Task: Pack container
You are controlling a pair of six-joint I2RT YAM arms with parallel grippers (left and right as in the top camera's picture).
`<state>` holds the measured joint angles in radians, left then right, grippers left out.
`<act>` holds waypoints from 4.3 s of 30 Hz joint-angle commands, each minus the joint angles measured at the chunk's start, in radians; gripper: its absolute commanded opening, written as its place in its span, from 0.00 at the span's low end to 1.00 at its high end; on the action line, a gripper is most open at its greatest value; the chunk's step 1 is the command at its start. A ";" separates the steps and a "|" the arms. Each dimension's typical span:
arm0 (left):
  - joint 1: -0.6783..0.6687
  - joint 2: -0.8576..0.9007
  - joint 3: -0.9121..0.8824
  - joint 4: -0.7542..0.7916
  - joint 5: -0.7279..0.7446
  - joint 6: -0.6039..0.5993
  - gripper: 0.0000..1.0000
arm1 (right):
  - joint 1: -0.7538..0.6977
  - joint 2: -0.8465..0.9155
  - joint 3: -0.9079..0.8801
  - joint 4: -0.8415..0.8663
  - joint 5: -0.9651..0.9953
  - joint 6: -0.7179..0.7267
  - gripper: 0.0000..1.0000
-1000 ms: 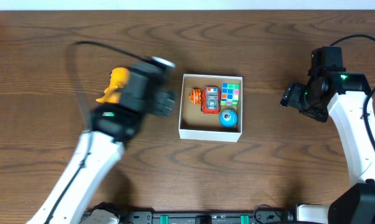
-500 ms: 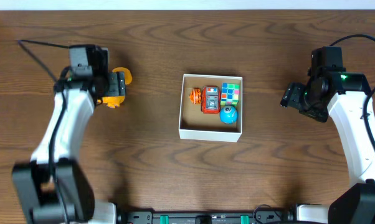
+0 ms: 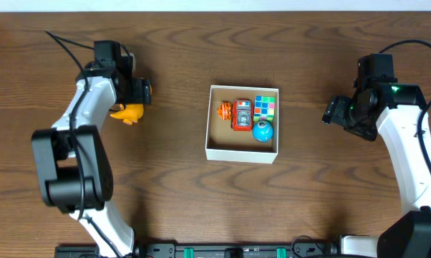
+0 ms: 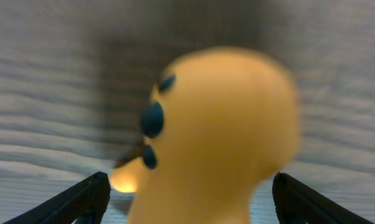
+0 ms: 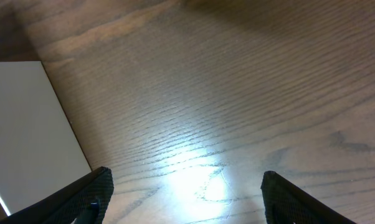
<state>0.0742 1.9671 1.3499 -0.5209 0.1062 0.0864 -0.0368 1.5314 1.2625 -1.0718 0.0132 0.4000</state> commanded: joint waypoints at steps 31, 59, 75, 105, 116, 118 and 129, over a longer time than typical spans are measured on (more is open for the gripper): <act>-0.046 -0.212 0.014 -0.092 0.011 0.014 0.24 | -0.001 -0.002 -0.002 0.006 -0.006 -0.016 0.80; -0.798 -0.213 0.011 -0.229 0.017 0.313 0.20 | -0.001 -0.002 -0.002 0.005 -0.006 -0.016 0.80; -0.798 -0.150 0.012 -0.215 0.017 0.313 0.64 | -0.001 -0.002 -0.002 0.001 -0.006 -0.017 0.80; -0.549 -0.567 0.012 -0.227 -0.281 -0.086 0.98 | 0.041 -0.002 -0.002 0.162 0.021 -0.174 0.85; -0.187 -0.602 0.012 -0.226 -0.269 -0.152 0.98 | 0.241 0.013 -0.003 0.556 0.181 -0.200 0.99; -0.165 -0.602 0.012 -0.226 -0.269 -0.152 0.98 | 0.242 0.013 -0.002 0.635 0.221 -0.200 0.99; -0.140 -0.667 0.006 -0.285 -0.280 -0.198 0.98 | 0.240 -0.059 -0.003 0.496 0.242 -0.158 0.99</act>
<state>-0.0727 1.3552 1.3529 -0.7895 -0.1589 -0.0708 0.2024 1.5311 1.2606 -0.5518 0.2268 0.2169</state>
